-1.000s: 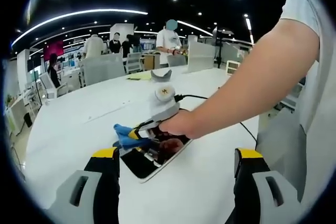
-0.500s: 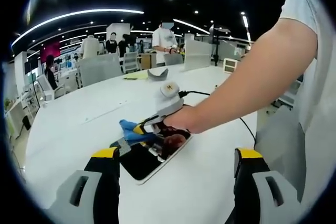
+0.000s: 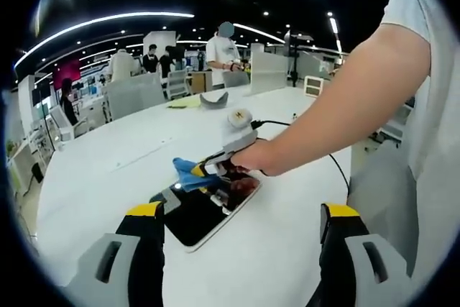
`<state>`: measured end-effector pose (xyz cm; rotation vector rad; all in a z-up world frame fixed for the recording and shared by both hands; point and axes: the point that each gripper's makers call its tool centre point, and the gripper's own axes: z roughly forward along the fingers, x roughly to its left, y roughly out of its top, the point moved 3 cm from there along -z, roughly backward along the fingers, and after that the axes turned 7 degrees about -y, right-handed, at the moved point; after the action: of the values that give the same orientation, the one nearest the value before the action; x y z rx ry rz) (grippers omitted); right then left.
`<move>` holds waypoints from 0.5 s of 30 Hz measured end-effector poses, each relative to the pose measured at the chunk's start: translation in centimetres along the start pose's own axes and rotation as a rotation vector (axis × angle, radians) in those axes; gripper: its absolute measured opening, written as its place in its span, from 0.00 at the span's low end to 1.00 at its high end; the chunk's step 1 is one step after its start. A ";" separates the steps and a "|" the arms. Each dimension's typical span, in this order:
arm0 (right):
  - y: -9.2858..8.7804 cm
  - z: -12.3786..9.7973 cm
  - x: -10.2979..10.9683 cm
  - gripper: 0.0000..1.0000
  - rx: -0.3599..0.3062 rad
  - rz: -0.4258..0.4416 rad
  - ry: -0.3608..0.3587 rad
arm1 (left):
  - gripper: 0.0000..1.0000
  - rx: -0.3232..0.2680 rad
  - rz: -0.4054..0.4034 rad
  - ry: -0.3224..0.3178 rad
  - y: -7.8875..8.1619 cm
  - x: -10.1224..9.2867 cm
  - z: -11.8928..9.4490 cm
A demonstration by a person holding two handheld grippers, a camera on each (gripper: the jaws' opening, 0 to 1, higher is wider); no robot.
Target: Wipe the mirror surface with the cleaning cloth until all visible marks leave the cleaned area.
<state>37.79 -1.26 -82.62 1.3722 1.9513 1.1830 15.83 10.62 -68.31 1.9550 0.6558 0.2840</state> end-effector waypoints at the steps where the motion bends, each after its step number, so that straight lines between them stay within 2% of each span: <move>1: 0.0 0.0 -0.2 0.01 -0.001 0.003 -0.002 | 0.90 0.001 0.004 0.001 0.1 0.0 0.0; 7: -0.1 -0.3 -1.0 0.01 -0.002 0.010 -0.008 | 0.90 -0.004 0.006 0.013 0.5 0.0 0.1; 15: -0.3 -1.0 -2.4 0.01 -0.004 0.009 -0.015 | 0.90 0.014 0.021 0.020 0.7 -1.1 0.4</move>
<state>37.83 -3.88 -82.62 1.3849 1.9330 1.1770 15.33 9.51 -67.78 1.9761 0.6519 0.3125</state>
